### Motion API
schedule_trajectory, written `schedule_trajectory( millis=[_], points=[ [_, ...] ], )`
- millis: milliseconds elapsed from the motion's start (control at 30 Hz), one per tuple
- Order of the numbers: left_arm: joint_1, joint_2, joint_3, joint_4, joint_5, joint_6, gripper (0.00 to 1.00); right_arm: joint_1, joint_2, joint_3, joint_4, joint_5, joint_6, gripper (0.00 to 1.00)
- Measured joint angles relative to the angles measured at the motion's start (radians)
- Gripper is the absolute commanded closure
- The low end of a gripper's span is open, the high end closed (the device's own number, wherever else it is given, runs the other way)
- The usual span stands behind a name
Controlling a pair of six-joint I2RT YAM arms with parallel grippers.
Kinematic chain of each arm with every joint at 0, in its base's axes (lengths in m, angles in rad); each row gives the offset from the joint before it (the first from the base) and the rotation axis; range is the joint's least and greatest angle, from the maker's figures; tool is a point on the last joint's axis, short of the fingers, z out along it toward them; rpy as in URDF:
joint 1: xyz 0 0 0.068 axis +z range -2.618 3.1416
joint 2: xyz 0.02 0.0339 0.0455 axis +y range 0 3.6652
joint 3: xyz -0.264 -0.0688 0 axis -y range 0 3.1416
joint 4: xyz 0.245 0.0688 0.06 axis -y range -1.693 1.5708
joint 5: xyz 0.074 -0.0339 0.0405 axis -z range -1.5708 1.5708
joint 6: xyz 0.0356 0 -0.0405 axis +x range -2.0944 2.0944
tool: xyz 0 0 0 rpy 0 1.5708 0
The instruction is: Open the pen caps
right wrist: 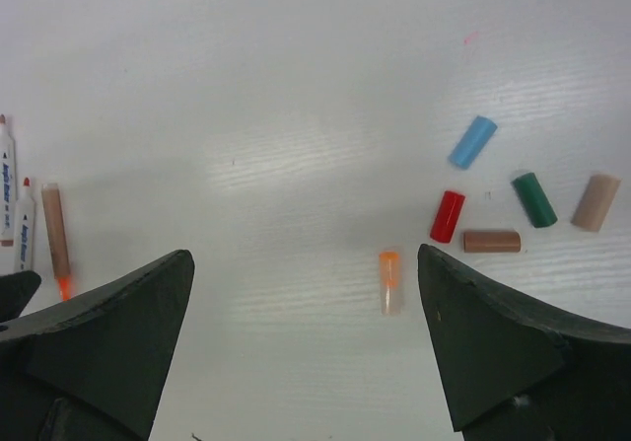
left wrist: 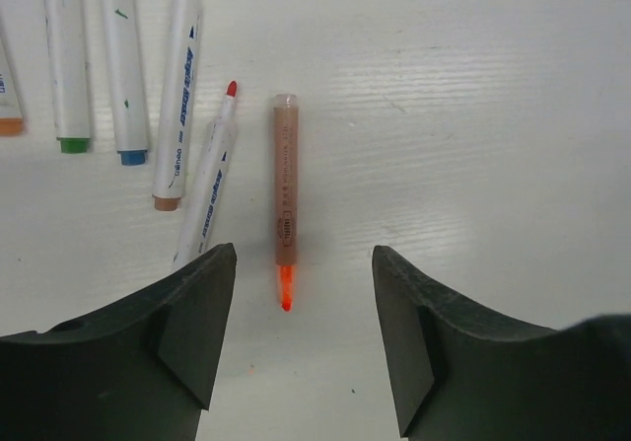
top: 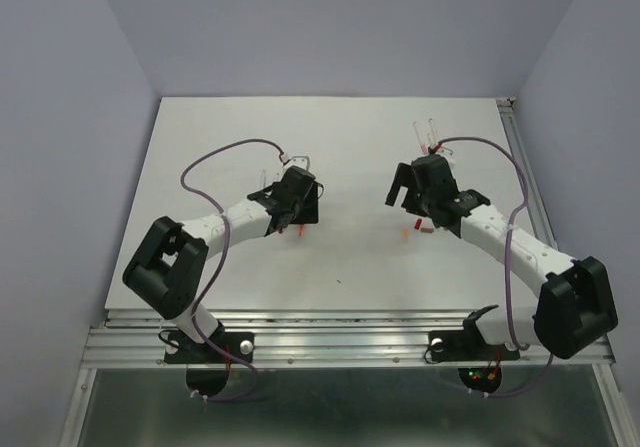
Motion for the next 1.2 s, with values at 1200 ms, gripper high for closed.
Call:
schedule_trajectory(
  millis=[1200],
  points=[
    [0.000,-0.220,-0.027,0.114,0.122,0.044,0.01,-0.370,1.028,1.197,-0.208,-0.246,-0.443,0.09]
  ],
)
